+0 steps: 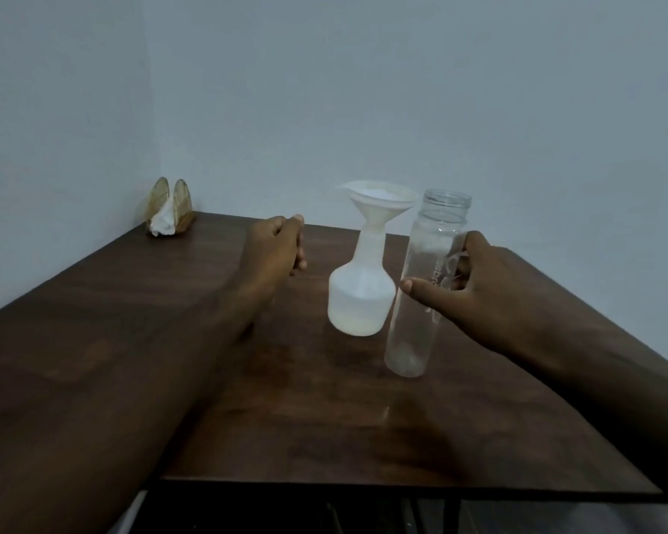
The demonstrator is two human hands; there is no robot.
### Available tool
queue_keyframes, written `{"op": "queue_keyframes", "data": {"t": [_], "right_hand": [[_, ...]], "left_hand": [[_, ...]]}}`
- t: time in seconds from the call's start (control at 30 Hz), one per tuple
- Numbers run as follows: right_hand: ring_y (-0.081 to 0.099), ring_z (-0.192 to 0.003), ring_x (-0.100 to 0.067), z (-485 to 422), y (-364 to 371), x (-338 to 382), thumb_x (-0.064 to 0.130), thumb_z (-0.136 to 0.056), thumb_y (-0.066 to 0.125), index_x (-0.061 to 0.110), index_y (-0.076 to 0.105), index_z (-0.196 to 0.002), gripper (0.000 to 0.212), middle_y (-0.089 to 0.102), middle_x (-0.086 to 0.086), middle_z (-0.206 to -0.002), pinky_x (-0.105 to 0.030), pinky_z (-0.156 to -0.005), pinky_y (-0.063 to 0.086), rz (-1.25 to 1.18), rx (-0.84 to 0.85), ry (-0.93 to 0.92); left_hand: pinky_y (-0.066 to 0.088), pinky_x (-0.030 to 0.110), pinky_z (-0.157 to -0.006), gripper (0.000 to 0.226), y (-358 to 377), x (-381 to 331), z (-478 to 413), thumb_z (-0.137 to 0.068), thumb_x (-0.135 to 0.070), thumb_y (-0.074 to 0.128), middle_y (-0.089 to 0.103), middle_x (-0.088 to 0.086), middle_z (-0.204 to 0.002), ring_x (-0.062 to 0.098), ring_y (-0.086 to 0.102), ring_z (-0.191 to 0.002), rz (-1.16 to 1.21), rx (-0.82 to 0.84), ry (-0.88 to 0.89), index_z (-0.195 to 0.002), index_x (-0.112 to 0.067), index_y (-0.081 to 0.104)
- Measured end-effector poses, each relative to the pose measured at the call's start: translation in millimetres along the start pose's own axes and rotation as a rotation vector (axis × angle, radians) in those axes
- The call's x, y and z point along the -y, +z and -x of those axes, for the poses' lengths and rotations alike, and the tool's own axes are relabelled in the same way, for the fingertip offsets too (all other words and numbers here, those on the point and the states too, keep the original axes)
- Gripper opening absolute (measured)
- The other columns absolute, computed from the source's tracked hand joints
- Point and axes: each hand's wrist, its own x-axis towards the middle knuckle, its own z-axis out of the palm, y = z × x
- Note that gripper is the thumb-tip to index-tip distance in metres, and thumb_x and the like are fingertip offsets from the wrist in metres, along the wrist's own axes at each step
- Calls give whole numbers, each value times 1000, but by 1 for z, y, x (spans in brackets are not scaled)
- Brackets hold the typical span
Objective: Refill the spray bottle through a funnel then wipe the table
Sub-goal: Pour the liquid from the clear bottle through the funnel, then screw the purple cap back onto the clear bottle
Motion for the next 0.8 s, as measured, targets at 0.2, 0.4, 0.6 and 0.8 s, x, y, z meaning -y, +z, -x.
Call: {"op": "queue_keyframes", "data": {"t": [0.2,0.4,0.6,0.8], "right_hand": [[62,-87,-4,0,36,20,51,-70,82,24,48,-114,62,64,10,-101,-22,-68,49,-197,-28,-24],[64,-77,-2,-5,68,46,52,-66,85,25,47,-108,63,66,9,-89,-20,-62,48,-262,-39,-79],[65,-82,-7,-9,75,49,60,-65,82,23,48,-113,70,66,8,-92,-29,-70,55,-277,-50,-87],[63,-86,-3,-10,70,48,64,-64,80,24,50,-114,71,65,11,-96,-27,-72,53,-285,-34,-73]], "left_hand": [[39,25,-56,25,-59,22,11,-92,-36,56,57,4,-73,14,53,-66,-514,-69,184,-80,-15,55],[46,34,-84,74,-83,42,10,-74,-63,65,54,2,-120,18,53,-103,-776,159,-125,-133,-24,43],[49,41,-93,59,-90,44,6,-71,-60,69,58,1,-118,18,55,-102,-907,360,-194,-119,-29,54],[49,28,-76,38,-87,38,7,-78,-52,69,60,-3,-103,12,56,-92,-874,366,-122,-103,-26,57]]}}
